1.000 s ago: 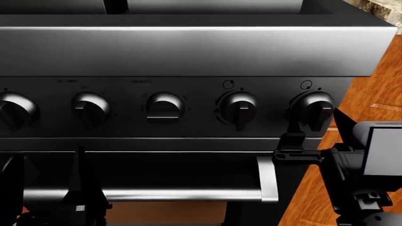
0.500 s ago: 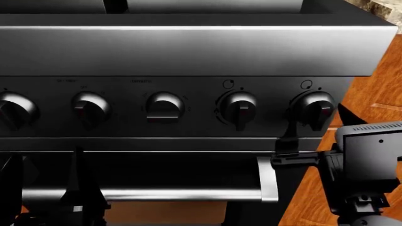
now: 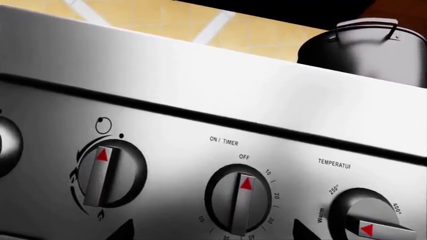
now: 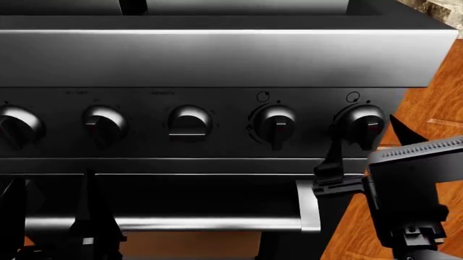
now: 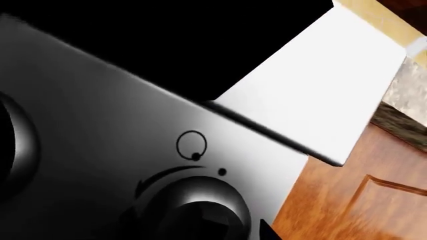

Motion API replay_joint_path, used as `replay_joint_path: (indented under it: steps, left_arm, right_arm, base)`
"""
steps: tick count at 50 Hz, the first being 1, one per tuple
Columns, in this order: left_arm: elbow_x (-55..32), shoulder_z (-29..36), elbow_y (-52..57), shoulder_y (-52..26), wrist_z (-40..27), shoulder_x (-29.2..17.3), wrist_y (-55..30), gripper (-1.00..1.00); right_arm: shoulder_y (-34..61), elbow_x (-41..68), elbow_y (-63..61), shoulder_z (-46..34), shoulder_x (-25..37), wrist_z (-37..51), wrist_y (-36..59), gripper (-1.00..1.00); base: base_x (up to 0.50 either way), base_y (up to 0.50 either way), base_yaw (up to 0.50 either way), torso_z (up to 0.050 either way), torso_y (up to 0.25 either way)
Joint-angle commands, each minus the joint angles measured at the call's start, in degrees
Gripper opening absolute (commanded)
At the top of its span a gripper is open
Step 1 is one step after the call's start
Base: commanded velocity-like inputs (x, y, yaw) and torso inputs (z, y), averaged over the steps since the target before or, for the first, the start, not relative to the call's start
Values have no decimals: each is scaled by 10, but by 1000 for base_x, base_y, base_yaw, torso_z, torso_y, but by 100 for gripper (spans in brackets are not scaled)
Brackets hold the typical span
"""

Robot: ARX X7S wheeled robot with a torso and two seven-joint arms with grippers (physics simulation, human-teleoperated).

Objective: Frozen meat rests on a plate on the counter. Retrieve the meat and place it in a pot on a burner. Then turn the burner on.

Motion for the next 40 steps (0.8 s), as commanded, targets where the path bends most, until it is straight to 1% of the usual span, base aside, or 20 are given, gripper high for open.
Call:
replay_joint_path:
  steps: [1, 10, 30, 40]
  left_arm:
    - [-1, -1, -1, 2, 1, 1, 2, 100]
    - [-2, -2, -2, 2, 3, 2, 3, 100]
    - [-2, -3, -4, 4, 6, 5, 3, 100]
    - [-3, -4, -3, 5, 6, 6, 3, 100]
  right_arm:
    - [58, -1, 2, 9, 0, -37, 56, -100]
    - [96, 2, -9, 1, -1, -42, 98, -100]
    - [217, 21, -53, -30, -18, -57, 234, -100]
    - [267, 56, -70, -36, -18, -51, 279, -100]
  base:
    - [0, 3, 6, 0, 0]
    - [7, 3, 6, 2, 0]
    - [7, 4, 8, 1, 0]
    - [2, 4, 8, 2, 0]
